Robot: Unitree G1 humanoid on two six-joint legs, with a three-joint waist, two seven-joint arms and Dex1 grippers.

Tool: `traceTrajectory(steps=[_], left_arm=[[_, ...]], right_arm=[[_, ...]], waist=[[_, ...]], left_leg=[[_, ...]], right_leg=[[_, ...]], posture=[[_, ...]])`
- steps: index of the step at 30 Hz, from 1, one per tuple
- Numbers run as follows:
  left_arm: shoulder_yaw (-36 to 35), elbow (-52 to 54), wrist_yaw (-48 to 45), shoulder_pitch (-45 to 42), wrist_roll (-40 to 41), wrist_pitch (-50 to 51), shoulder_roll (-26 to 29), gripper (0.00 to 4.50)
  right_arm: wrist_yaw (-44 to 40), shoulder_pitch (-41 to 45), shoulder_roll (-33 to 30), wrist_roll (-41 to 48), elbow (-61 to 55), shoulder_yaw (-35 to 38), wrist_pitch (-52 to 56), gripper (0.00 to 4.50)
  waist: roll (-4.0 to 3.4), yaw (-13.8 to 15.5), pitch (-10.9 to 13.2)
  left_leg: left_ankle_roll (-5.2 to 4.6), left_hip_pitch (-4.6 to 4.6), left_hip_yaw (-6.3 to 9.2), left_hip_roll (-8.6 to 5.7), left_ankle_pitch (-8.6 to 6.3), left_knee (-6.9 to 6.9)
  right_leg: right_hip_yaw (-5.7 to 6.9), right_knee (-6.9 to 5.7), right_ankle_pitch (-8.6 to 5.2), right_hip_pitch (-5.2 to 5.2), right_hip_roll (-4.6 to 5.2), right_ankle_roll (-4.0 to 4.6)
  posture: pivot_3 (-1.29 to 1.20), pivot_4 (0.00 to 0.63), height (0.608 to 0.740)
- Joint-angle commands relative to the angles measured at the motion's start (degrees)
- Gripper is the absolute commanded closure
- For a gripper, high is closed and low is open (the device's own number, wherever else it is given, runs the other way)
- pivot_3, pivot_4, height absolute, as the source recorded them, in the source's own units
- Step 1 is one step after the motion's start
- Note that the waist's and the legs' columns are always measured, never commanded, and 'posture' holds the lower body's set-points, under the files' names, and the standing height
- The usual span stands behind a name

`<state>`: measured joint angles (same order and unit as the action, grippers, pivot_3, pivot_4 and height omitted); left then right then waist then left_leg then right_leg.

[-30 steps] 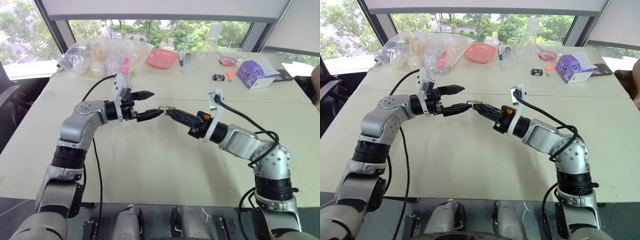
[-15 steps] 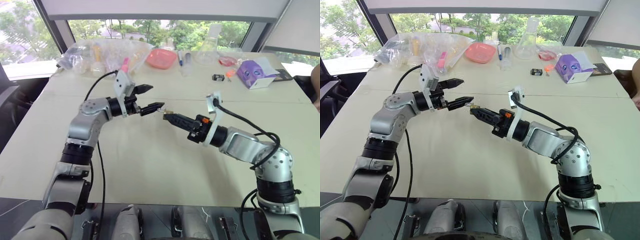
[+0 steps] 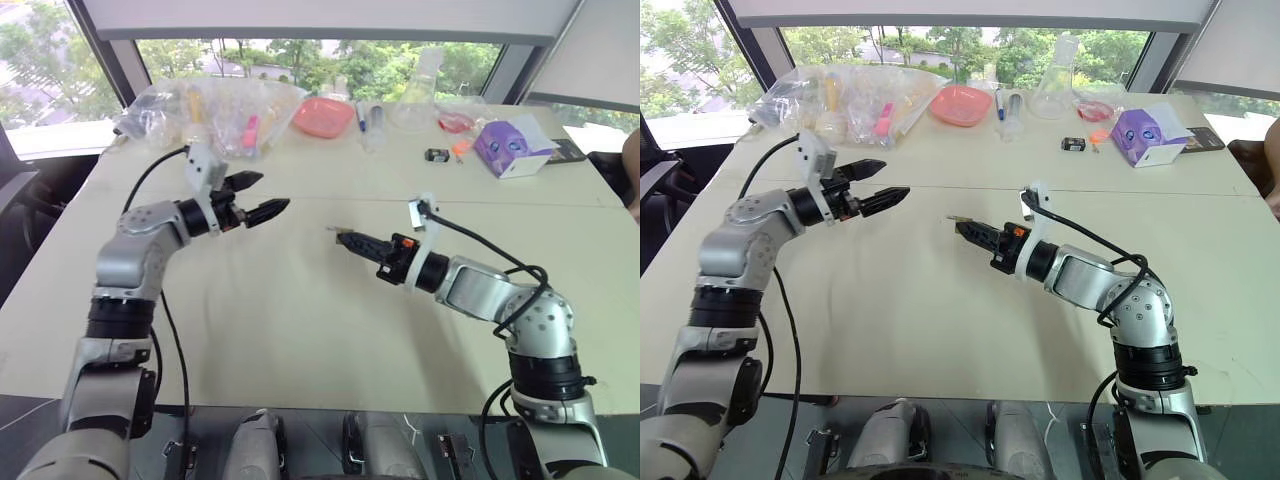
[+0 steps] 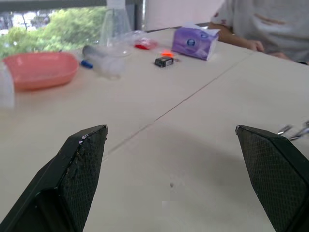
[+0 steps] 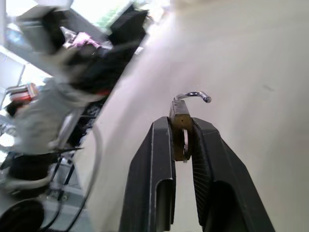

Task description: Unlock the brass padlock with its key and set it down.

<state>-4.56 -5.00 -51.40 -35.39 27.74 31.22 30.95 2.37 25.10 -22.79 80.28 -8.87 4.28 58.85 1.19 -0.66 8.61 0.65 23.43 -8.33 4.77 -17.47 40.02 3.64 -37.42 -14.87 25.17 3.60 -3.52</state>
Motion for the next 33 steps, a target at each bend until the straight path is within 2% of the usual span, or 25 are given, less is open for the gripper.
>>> traceTrajectory(steps=[1,5,9,12,17,20,26,30,33], left_arm=[[-1.6,9.01,-0.25,2.54,6.08,7.49,1.16,0.1],[-3.65,14.8,-0.75,6.01,14.39,18.14,3.02,0.1],[-5.14,18.24,-3.25,9.64,19.93,24.45,7.62,0.1],[-5.15,18.14,-2.8,10.71,19.63,23.98,9.08,0.1],[-6.82,16.78,-2.04,10.42,21.65,24.04,8.43,0.1],[-5.56,16.38,-2.98,11.1,19.47,22.21,9.58,0.0],[-3.67,15.33,-4.76,11.8,15.61,18.06,10.85,0.0],[-2.03,14.85,-4.34,12.22,11.3,12.59,10.46,0.0],[-0.42,14.57,-4.35,13.55,8.05,9.04,10.22,0.0]], right_arm=[[-0.63,3.16,1.91,-1.94,4.88,0.32,0.66,4.5],[-2.81,5.66,3.39,-5.12,10.6,0.86,1.38,4.5],[-2.69,6.32,3.96,-5.78,13.56,1.9,4.2,4.5],[-0.75,6.11,4.78,-5.79,15.84,2.95,6.88,4.5],[0.05,4.68,5.61,-8.73,15.21,2.5,9.34,4.5],[0.46,3.99,6.22,-9.87,14.65,3.19,10.29,3.13],[1.75,2.39,6.1,-11.33,11.07,4.95,12.03,0.04],[-1.73,-2.87,-2.51,-14.63,1.18,4.21,13.89,0.04],[-8.35,-6.75,-9.98,-14.85,-5.92,4.14,14.06,0.04]], waist=[[0.0,-0.07,0.0],[-0.01,-0.16,0.01],[-0.02,-0.26,0.01],[-0.04,-0.05,0.03],[-0.04,-0.12,0.03],[-0.05,-0.16,0.03],[-0.07,-0.06,0.0],[-0.09,0.84,0.0],[-0.07,1.41,-0.02]], left_leg=[[0.0,0.0,0.0,0.0,0.0,0.0],[0.02,-0.01,0.01,0.01,0.01,0.01],[0.03,-0.02,0.02,0.02,0.01,0.0],[0.03,-0.02,0.02,0.02,0.02,-0.01],[0.04,-0.01,0.03,0.0,0.02,-0.01],[0.04,-0.02,0.03,0.0,0.02,-0.02],[0.04,-0.04,0.02,0.0,0.02,-0.03],[0.01,-0.01,0.06,-0.06,0.01,-0.01],[-0.07,-0.01,0.07,-0.11,-0.05,-0.02]], right_leg=[[0.0,0.0,0.0,0.0,0.0,0.0],[-0.01,-0.03,0.0,0.0,-0.01,0.0],[-0.01,-0.03,0.0,0.02,-0.02,0.0],[-0.01,-0.03,0.0,0.01,-0.01,0.01],[0.0,-0.03,0.0,0.01,0.01,0.01],[0.0,-0.03,0.0,0.01,0.0,0.01],[0.0,-0.03,0.0,0.0,-0.01,0.01],[0.01,0.02,-0.01,-0.04,0.08,0.02],[0.0,0.21,-0.01,-0.14,0.11,0.02]], posture=[[0.0,0.15,0.74],[0.0,0.15,0.74],[0.0,0.15,0.74],[0.0,0.15,0.74],[0.0,0.15,0.74],[0.0,0.15,0.74],[0.0,0.15,0.74],[0.0,0.15,0.74],[0.0,0.15,0.74]])
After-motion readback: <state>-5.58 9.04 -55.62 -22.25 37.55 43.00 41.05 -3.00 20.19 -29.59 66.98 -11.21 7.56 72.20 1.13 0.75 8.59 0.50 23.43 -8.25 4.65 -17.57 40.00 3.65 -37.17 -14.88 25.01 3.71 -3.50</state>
